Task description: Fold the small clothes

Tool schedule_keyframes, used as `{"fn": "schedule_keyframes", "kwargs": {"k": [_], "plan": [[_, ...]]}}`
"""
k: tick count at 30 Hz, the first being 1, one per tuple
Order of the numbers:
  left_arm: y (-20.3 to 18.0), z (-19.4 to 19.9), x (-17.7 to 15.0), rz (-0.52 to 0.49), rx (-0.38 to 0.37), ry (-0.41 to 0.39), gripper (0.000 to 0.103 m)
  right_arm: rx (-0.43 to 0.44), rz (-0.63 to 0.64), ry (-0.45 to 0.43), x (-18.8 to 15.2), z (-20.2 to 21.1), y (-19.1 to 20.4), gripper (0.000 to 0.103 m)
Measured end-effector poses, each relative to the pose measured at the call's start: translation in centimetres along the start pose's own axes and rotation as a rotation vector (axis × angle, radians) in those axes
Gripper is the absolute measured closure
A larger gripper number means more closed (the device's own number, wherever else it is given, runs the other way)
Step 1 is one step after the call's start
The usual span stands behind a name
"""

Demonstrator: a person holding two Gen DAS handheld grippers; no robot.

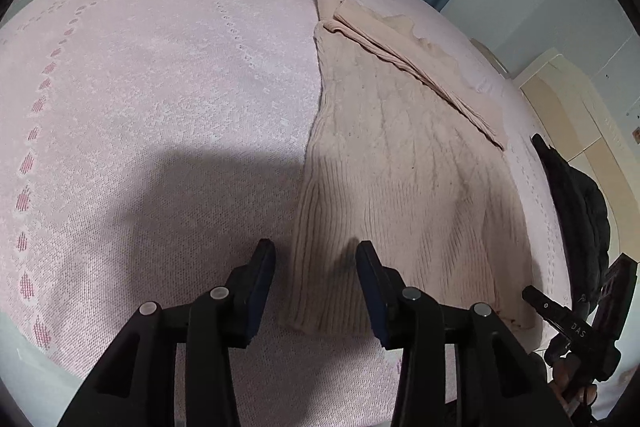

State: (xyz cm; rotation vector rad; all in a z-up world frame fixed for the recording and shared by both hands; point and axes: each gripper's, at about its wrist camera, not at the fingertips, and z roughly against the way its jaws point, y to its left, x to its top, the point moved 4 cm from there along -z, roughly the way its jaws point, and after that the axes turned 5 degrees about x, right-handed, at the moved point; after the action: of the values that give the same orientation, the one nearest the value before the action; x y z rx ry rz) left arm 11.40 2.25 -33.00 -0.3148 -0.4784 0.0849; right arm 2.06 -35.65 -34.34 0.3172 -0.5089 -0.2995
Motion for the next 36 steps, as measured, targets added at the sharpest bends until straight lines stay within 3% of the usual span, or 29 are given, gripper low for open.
{"fn": "schedule_keyframes", "kwargs": {"k": [1,3,4,5,6,8,13,16,28,31,34,36], "plan": [[-0.1,0.0,0.0,-0.003,0.003,-0.001,0.064,-0.005,0.014,0.004,0.0,-0.1,0.2,0.057],[-0.4,0.0,0.0,-0.012,-0.005,-0.003,0.068,-0.007,0.041,0.017,0.0,-0.3,0.7,0.071],[-0.6,-0.1,0.0,-0.019,-0.023,0.0,0.073,-0.006,0.055,0.024,-0.1,-0.5,0.9,0.086],[-0.6,-0.1,0.0,-0.02,-0.026,0.005,0.086,0.004,0.063,0.026,-0.2,-0.5,1.1,0.096],[-0.6,-0.2,-0.1,-0.02,-0.032,0.012,0.093,0.009,0.069,0.022,-0.1,-0.5,1.2,0.096],[-0.5,0.1,-0.2,-0.011,-0.056,0.005,0.093,0.014,0.073,-0.006,0.0,0.0,1.3,0.098],[0.6,1.3,-0.2,0.049,-0.061,-0.059,0.095,-0.008,-0.011,-0.137,0.6,2.3,-0.4,0.098],[1.4,1.7,0.0,0.073,-0.046,-0.072,0.096,-0.009,-0.072,-0.116,0.8,1.9,-1.6,0.099],[0.8,0.3,-0.3,0.047,-0.076,0.026,0.091,-0.012,-0.05,-0.019,0.4,0.1,-1.3,0.095],[0.5,-0.1,-0.3,0.045,-0.075,0.033,0.089,-0.003,-0.042,-0.003,0.2,-0.1,-1.1,0.088],[0.3,-0.5,0.0,0.055,-0.08,0.04,0.086,0.018,-0.003,0.017,0.2,-0.5,-0.3,0.071],[0.3,-0.6,0.0,0.067,-0.089,0.043,0.084,0.006,0.014,0.023,0.2,-0.6,0.0,0.069]]}}
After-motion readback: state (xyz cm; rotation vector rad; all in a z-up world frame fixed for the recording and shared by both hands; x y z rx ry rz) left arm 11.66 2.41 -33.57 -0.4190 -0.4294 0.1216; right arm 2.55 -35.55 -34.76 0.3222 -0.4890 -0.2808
